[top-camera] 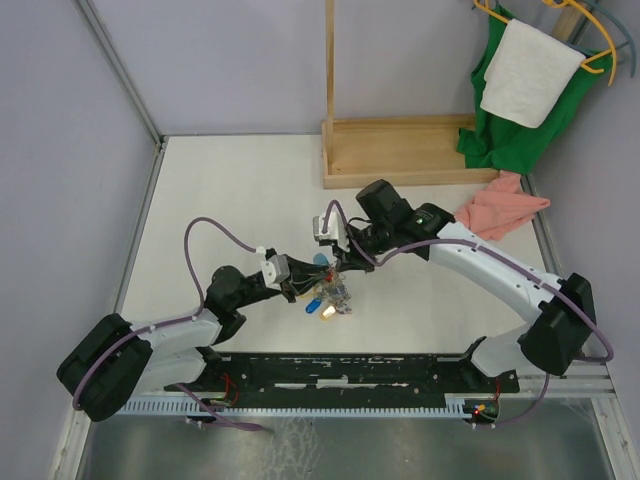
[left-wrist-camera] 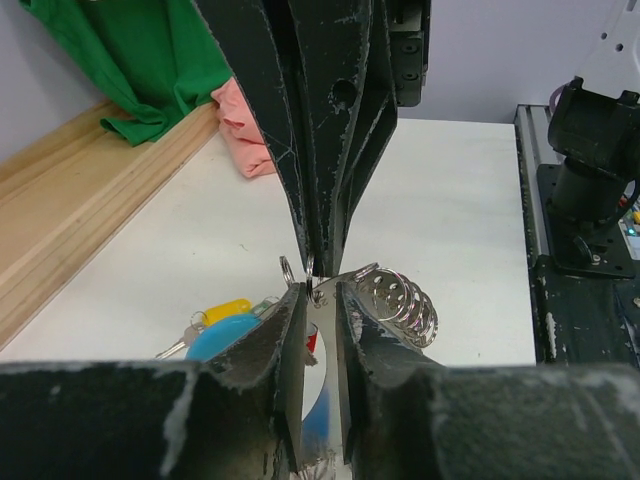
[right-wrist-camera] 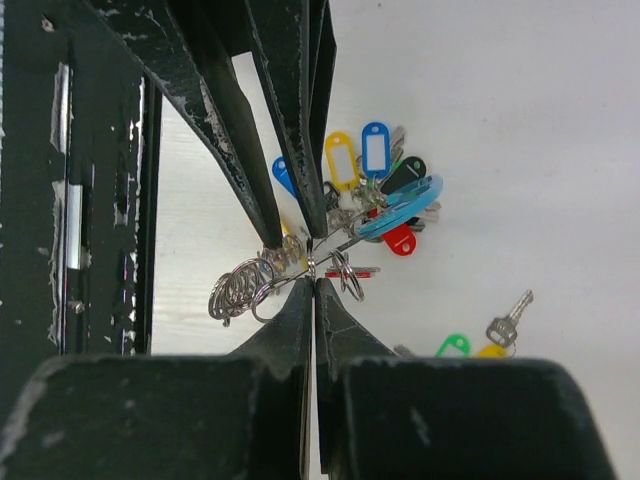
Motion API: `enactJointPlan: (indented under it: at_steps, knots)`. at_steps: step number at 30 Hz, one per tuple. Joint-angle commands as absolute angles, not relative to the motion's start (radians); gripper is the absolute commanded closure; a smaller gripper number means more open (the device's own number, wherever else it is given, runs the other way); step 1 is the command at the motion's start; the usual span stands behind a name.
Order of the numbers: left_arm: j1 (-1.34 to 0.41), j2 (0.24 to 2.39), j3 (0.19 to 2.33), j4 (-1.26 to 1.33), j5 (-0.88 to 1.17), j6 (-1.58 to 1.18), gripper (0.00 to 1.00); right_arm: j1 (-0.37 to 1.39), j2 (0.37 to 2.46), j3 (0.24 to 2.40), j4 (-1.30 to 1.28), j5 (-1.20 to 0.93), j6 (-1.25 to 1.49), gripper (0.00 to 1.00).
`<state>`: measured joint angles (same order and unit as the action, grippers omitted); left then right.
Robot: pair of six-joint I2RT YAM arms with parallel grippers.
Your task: Put the keys on the keyring
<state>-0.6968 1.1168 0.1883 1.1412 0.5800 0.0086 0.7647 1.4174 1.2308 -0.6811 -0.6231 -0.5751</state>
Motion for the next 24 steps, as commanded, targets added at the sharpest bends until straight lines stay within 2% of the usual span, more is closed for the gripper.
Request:
enactJointPlan:
  at_steps: [1, 9, 24]
  knots:
    - [-0.698, 1.098, 0.241, 1.078, 0.616, 0.055, 0.75, 0.83, 1.467, 1.388, -0.891, -0.41, -0.619, 0.99]
    - [-0.699, 1.13, 0.256, 1.086, 0.648, 0.035, 0.74, 0.896, 1.547, 1.548, -1.032, -0.289, -0.645, 0.99]
    - [-0.699, 1.182, 0.255, 1.169, 0.634, -0.006, 0.75, 0.932, 1.572, 1.569, -1.008, -0.304, -0.65, 0.99]
